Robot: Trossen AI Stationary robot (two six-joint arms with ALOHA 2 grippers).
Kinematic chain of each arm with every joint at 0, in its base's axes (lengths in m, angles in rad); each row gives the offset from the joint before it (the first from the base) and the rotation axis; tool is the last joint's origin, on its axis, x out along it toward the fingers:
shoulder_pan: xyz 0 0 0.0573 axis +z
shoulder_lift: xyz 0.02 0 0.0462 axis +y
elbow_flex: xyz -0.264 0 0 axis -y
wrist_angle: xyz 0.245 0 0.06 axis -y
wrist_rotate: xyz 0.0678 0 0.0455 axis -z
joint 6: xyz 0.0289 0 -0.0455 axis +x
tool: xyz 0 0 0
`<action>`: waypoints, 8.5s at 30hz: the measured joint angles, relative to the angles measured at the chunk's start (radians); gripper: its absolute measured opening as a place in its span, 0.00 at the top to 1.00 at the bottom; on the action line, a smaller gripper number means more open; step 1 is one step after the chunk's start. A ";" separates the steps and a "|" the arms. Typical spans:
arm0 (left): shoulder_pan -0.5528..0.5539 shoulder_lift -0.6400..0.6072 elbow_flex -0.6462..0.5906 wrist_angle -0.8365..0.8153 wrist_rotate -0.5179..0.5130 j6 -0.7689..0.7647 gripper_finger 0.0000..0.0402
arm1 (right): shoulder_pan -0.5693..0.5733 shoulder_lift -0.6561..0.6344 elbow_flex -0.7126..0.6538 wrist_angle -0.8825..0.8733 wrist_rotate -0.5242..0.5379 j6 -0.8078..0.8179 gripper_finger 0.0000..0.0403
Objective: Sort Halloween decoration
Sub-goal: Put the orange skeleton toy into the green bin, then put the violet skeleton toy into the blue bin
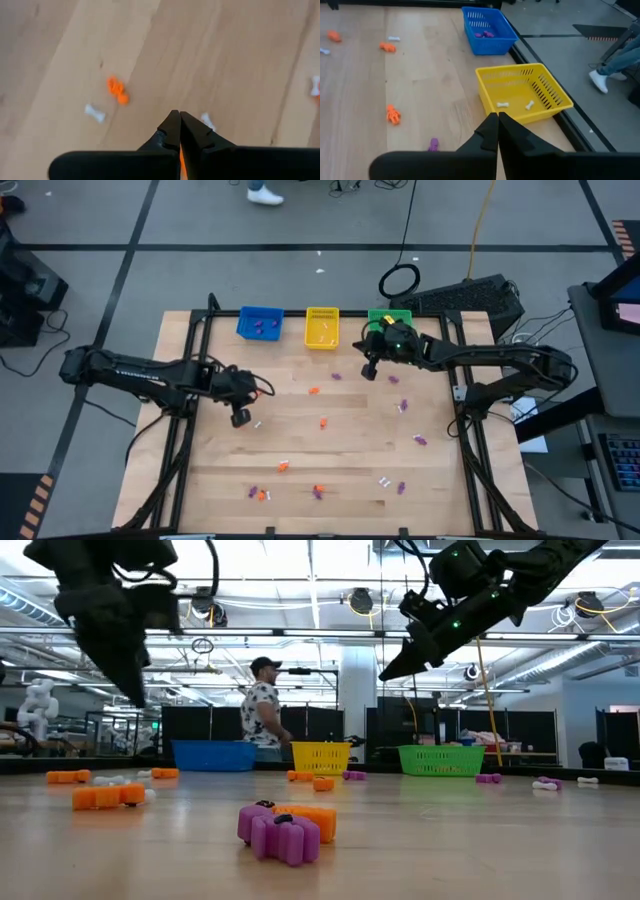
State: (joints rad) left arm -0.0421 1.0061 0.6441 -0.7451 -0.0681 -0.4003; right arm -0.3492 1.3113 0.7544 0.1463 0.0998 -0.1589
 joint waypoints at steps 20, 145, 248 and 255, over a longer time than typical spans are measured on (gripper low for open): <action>-0.153 0.246 -0.001 -0.126 0.124 -0.223 0.64 | 0.001 0.000 0.000 0.000 0.000 0.014 1.00; 0.093 0.466 0.256 1.300 -0.148 0.410 1.00 | 0.195 0.074 0.038 0.622 -0.067 0.345 0.68; 0.056 0.612 0.135 1.105 0.017 0.445 0.90 | -0.524 0.081 0.038 -0.058 -0.031 0.190 0.86; 0.046 0.612 0.135 1.101 0.076 0.460 0.90 | -0.397 -0.026 0.038 -0.059 -0.021 0.153 0.98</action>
State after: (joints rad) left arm 0.0042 1.6180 0.7788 0.3557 0.0079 0.0594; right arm -0.7460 1.2849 0.7925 0.0872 0.0785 -0.0062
